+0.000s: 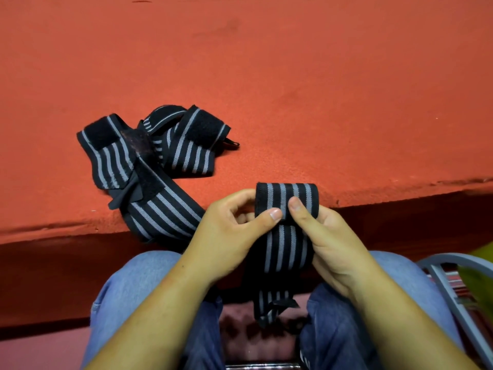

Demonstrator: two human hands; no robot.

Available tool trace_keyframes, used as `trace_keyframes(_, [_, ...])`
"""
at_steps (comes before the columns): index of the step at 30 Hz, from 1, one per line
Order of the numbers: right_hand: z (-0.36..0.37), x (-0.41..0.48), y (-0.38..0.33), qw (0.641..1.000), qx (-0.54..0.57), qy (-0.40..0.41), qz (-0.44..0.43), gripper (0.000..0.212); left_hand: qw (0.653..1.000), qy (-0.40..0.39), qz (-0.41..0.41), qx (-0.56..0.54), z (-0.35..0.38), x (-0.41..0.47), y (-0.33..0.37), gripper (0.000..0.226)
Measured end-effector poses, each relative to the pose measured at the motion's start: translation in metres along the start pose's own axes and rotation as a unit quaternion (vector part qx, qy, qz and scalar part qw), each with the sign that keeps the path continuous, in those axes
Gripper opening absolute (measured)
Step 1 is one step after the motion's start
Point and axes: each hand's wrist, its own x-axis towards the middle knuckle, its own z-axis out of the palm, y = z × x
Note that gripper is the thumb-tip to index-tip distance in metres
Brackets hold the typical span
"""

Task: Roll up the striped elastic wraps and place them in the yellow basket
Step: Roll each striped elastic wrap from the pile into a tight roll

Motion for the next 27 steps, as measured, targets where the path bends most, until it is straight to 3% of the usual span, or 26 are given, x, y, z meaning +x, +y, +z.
trace_keyframes(7, [-0.0007, 0.0002, 0.0017, 0.993, -0.034, -0.055, 0.101, 0.060, 0.998, 0.058, 0.019, 0.007, -0.0023, 0.0007, -0.0017, 0.023])
trace_keyframes(11, [0.0010, -0.0007, -0.0034, 0.994, -0.006, -0.059, 0.095, 0.056, 0.996, 0.071, 0.036, 0.040, -0.0046, 0.0033, -0.0035, 0.027])
trace_keyframes(20, [0.0029, -0.0017, -0.0051, 0.993, 0.065, -0.080, 0.059, 0.070, 0.995, 0.045, 0.072, 0.054, -0.0045, 0.0032, -0.0018, 0.033])
trace_keyframes(27, [0.0023, -0.0023, -0.0064, 0.997, 0.028, -0.060, 0.044, 0.068, 0.994, 0.030, 0.088, 0.059, -0.0042, 0.0051, -0.0075, 0.040])
